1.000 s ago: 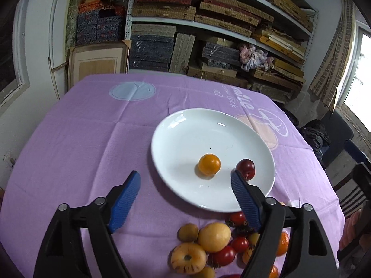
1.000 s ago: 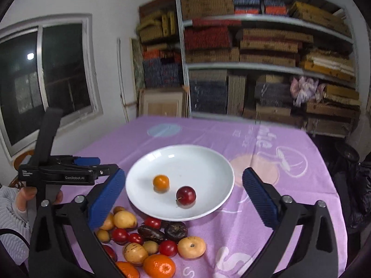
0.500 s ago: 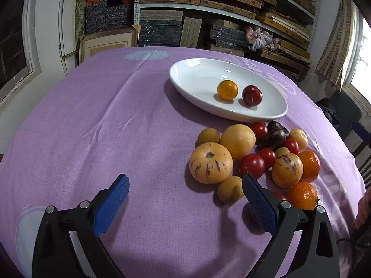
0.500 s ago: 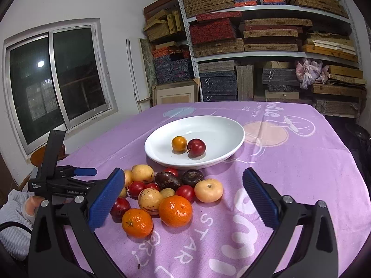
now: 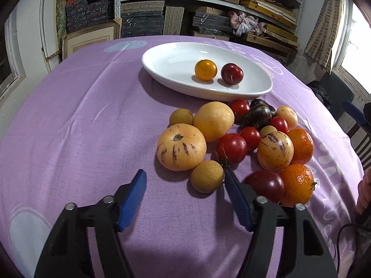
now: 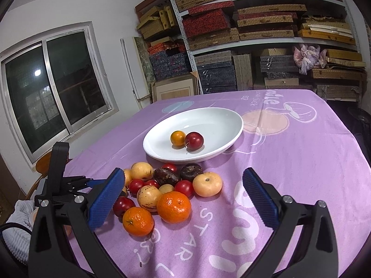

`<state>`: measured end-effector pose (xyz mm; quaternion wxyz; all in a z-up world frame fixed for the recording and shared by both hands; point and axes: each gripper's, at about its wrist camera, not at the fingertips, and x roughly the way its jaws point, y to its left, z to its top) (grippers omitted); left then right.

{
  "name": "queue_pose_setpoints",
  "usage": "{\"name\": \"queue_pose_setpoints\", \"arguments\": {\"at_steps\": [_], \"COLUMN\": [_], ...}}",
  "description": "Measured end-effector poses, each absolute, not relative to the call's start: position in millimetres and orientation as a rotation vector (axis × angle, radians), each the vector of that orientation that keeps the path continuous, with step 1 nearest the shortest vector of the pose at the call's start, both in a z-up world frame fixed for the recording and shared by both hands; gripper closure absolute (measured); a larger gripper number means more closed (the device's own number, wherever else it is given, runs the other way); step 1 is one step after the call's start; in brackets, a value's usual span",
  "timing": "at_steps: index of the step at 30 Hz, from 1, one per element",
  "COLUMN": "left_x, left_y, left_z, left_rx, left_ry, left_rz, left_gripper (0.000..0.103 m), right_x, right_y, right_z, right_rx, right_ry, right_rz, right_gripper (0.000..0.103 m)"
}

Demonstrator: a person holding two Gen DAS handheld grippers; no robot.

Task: Organize fruits
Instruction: 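Grasp a tangerine with the right tool while the left tool grasps a small yellow fruit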

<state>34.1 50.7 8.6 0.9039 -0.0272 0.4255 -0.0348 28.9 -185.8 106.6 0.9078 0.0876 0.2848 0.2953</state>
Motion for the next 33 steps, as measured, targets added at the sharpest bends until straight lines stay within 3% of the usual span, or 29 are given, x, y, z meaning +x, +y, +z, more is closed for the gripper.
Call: {"name": "queue_pose_setpoints", "arguments": {"at_steps": [3, 10, 15, 23, 24, 27, 33], "left_x": [34, 36, 36, 37, 36, 29, 24], "left_y": [44, 40, 31, 33, 34, 35, 41], "left_z": [9, 9, 9, 9, 9, 13, 16], "left_rx": [-0.040, -0.038, -0.010, -0.029, -0.031, -0.021, -0.046], "left_ry": [0.875, 0.875, 0.875, 0.873, 0.869, 0.843, 0.834], "left_rz": [-0.095, -0.105, -0.133, -0.151, -0.150, -0.134, -0.129], "left_gripper": [0.051, 0.054, 0.073, 0.074, 0.074, 0.074, 0.074], "right_x": [30, 33, 32, 31, 27, 17, 2], "right_y": [-187, -187, -179, -171, -168, -158, -127], "right_z": [105, 102, 102, 98, 98, 101, 87], "right_rx": [0.195, 0.196, 0.134, 0.084, 0.064, 0.001, -0.102], "right_ry": [0.602, 0.647, 0.665, 0.698, 0.697, 0.694, 0.740], "right_rz": [0.611, 0.623, 0.616, 0.650, 0.668, 0.724, 0.828], "right_gripper": [0.004, 0.004, 0.004, 0.004, 0.009, 0.046, 0.049]}}
